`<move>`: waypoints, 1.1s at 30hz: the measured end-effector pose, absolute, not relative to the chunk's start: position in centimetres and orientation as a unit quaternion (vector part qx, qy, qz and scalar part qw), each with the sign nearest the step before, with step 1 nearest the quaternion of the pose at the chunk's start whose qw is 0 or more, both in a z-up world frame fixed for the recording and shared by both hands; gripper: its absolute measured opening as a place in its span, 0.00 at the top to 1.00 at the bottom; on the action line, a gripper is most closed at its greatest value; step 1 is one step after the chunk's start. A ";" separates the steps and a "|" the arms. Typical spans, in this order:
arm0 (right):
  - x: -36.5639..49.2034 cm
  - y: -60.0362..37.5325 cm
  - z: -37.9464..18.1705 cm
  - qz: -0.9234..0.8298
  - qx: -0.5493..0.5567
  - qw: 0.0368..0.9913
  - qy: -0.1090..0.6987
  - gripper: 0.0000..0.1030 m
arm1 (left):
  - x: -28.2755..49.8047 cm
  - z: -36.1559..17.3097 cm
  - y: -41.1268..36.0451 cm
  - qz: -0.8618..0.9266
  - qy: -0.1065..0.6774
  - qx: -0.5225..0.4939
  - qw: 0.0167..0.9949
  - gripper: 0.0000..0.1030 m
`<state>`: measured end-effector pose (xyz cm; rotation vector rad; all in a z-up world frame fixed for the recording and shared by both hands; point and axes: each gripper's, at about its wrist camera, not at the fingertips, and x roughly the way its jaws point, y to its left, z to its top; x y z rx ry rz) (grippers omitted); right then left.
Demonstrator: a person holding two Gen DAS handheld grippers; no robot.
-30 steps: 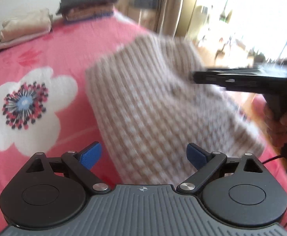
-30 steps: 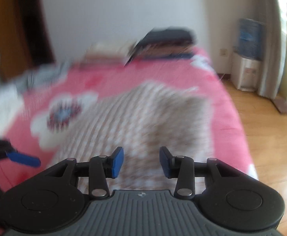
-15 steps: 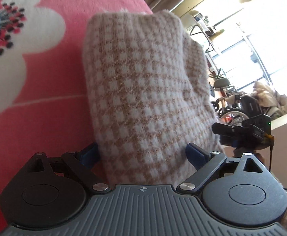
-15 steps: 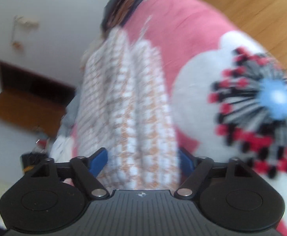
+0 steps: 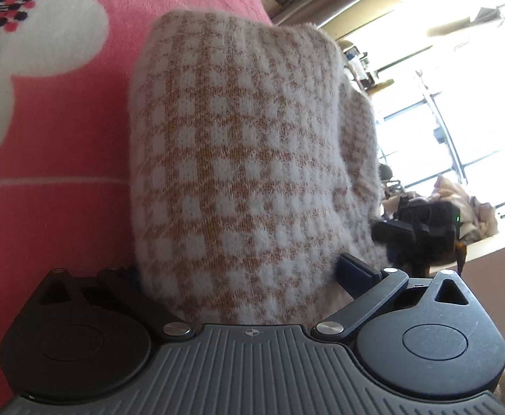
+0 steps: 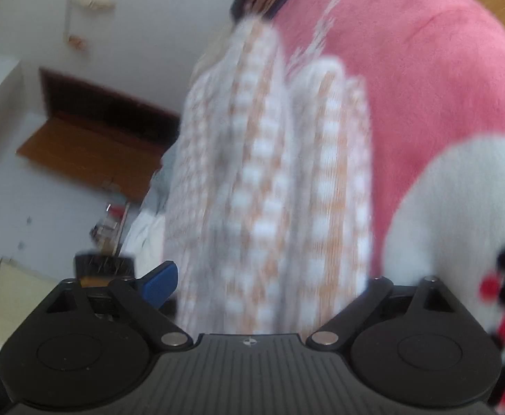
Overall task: Fold clothes
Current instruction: 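Close both grippers on the cardigan bundle and lift it off the bedspread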
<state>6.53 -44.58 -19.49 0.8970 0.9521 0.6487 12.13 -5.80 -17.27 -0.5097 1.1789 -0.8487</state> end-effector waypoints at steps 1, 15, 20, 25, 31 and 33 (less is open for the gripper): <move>6.1 -44.7 -19.5 0.300 0.413 0.741 0.436 0.11 | 12.2 -17.4 -5.7 -0.382 0.532 -0.234 0.718 0.02; 9.1 -41.4 -15.8 0.239 0.423 0.768 0.417 0.36 | 13.6 -13.3 -5.0 -0.388 0.509 -0.274 0.718 0.06; 11.4 -40.6 -11.6 0.251 0.409 0.789 0.384 0.36 | 17.0 -7.6 -4.3 -0.409 0.472 -0.244 0.742 0.07; 15.5 -40.9 -4.4 0.265 0.397 0.811 0.340 0.36 | 22.2 1.6 -4.7 -0.420 0.437 -0.215 0.766 0.08; 19.2 -40.8 7.5 0.287 0.363 0.834 0.300 0.36 | 22.8 11.9 -4.0 -0.430 0.379 -0.220 0.789 0.08; 20.1 -40.2 11.7 0.296 0.344 0.841 0.294 0.36 | 22.4 14.6 -3.0 -0.428 0.366 -0.228 0.794 0.08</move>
